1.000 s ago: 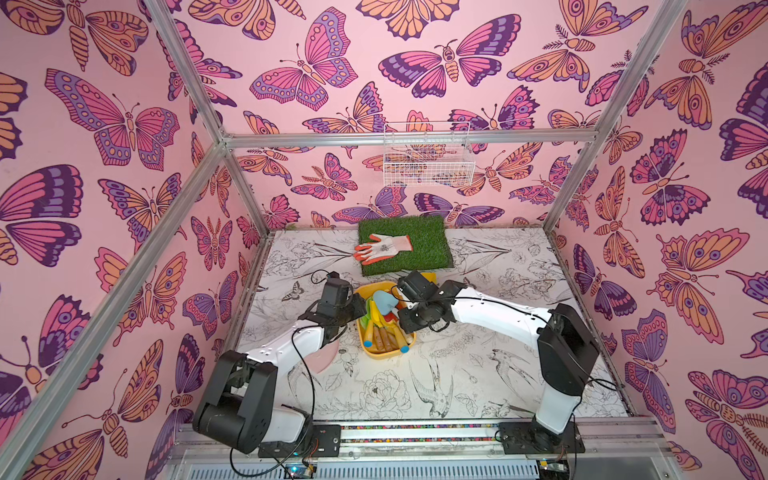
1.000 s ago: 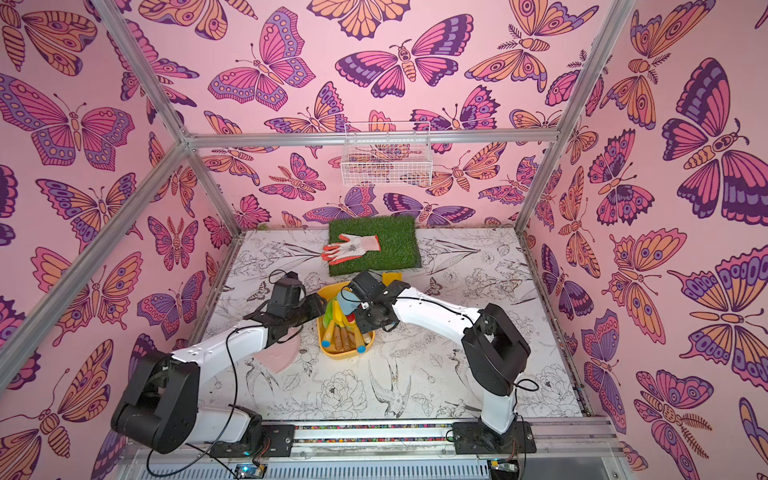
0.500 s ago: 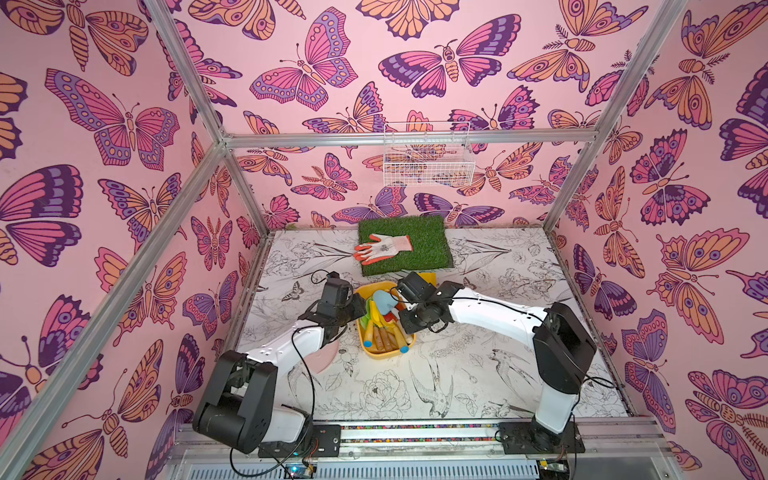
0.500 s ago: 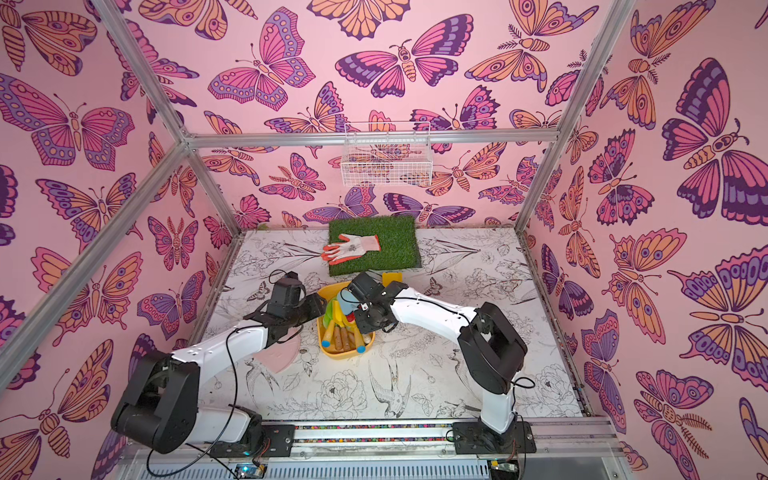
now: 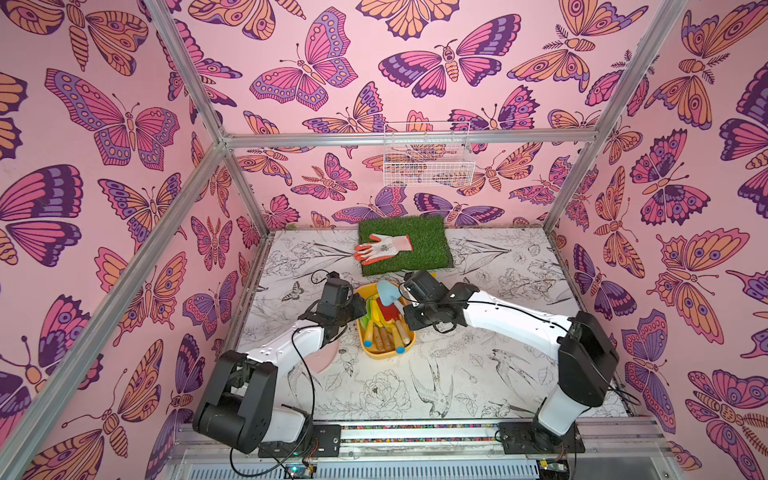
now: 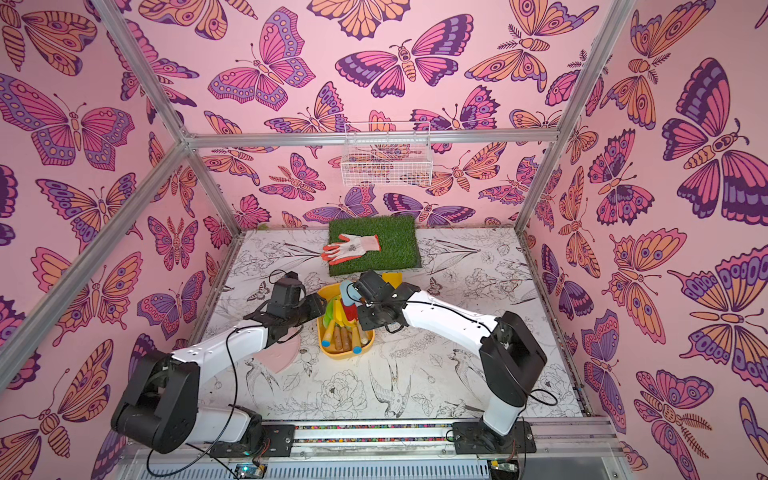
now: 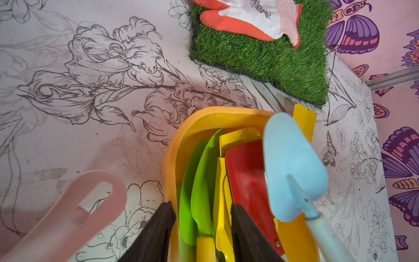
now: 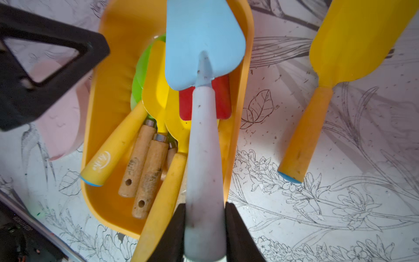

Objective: Take the shovel out of the storage box
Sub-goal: Pick up the shovel from the storage box.

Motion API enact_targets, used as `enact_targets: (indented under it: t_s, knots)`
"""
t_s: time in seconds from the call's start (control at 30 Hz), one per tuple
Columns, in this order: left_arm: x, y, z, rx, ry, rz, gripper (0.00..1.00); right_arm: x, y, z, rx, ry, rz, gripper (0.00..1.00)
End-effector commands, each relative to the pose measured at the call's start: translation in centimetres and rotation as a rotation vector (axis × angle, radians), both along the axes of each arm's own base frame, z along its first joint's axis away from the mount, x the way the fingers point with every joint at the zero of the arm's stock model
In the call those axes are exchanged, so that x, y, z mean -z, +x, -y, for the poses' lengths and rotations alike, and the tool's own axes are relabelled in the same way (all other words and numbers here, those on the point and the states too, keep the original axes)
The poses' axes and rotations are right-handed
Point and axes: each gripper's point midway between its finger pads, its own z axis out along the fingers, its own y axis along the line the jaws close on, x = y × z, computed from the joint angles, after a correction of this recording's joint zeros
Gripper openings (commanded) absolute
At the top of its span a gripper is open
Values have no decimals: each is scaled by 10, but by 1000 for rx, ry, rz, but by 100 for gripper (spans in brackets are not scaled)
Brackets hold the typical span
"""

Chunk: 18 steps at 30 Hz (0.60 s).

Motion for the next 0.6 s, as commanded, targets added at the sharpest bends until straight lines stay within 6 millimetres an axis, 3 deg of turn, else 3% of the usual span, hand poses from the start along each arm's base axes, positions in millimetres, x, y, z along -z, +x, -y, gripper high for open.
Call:
enact_targets:
  t_s: [0.0, 0.3, 0.57]
  knots:
    - [7, -7, 9, 46, -20, -38, 47, -33, 7, 2, 61, 93, 87, 15]
    - [6, -6, 9, 47, -22, -36, 48, -75, 18, 51, 288, 208, 271, 18]
    - [6, -6, 9, 47, -22, -36, 48, -64, 27, 106, 501, 287, 254, 17]
